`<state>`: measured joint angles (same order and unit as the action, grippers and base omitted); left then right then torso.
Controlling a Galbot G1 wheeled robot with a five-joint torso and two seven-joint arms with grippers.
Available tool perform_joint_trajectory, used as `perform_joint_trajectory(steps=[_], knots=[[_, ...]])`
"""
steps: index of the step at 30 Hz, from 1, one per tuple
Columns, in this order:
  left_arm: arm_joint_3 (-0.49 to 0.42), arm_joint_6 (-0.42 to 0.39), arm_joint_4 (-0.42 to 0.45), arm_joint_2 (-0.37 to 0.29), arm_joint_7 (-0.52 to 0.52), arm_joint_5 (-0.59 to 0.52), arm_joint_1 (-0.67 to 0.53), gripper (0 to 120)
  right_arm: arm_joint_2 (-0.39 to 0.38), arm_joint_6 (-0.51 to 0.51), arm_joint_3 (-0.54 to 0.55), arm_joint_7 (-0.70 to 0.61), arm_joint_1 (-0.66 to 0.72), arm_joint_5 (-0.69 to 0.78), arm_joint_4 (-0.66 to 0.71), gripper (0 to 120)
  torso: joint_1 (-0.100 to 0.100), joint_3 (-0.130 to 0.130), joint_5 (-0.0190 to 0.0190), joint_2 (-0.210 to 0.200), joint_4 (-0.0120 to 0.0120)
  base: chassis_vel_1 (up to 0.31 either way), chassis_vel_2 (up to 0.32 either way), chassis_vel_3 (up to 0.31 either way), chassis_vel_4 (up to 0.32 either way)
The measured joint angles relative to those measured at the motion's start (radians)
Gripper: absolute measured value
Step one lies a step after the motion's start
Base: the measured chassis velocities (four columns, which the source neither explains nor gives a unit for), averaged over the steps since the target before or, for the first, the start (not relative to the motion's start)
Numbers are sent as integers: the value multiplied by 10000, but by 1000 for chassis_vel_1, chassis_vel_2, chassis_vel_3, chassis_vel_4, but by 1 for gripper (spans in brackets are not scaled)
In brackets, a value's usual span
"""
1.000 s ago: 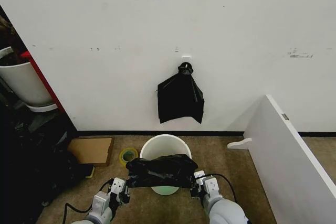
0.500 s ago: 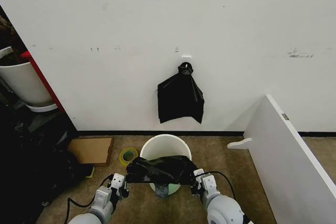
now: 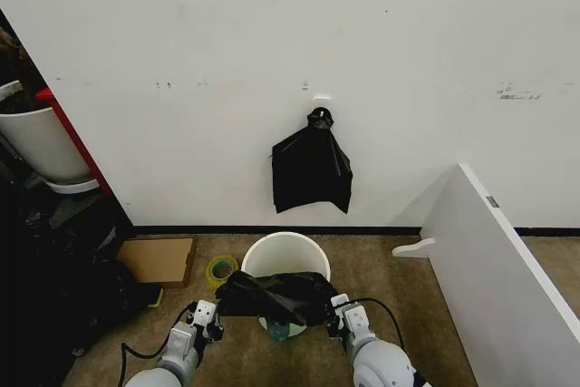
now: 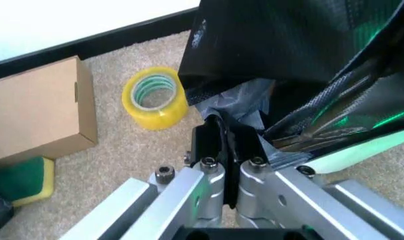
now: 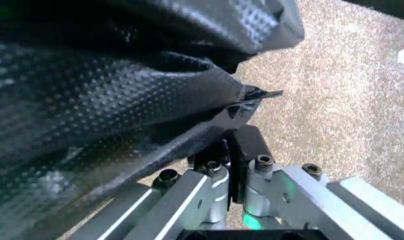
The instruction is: Place the garbage bag over the trash bin.
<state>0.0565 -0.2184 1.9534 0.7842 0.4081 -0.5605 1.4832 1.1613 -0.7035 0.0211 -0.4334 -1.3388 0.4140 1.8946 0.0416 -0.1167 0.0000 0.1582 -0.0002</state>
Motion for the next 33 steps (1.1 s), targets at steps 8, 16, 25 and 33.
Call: perform_joint_trajectory(steps=[8,16,25,33], knots=[[147,-30,422,6,12,150,479,12,-127,262,-182,180,-495,-358,508,10,0,0,0,0,-3,0,0,0,0],[499,-22,895,166,69,605,1512,43,-384,733,-340,570,-1410,-1143,1141,39,-1,1,1,0,0,0,0,0,0],[644,45,1409,192,120,998,2396,71,-529,1310,-434,806,-2200,-1377,1575,68,-1,1,0,0,0,0,0,0,0],[740,277,1923,114,197,1111,2969,99,-654,2053,-531,1575,-2899,-1706,2182,98,-2,2,0,1,1,0,0,0,0]])
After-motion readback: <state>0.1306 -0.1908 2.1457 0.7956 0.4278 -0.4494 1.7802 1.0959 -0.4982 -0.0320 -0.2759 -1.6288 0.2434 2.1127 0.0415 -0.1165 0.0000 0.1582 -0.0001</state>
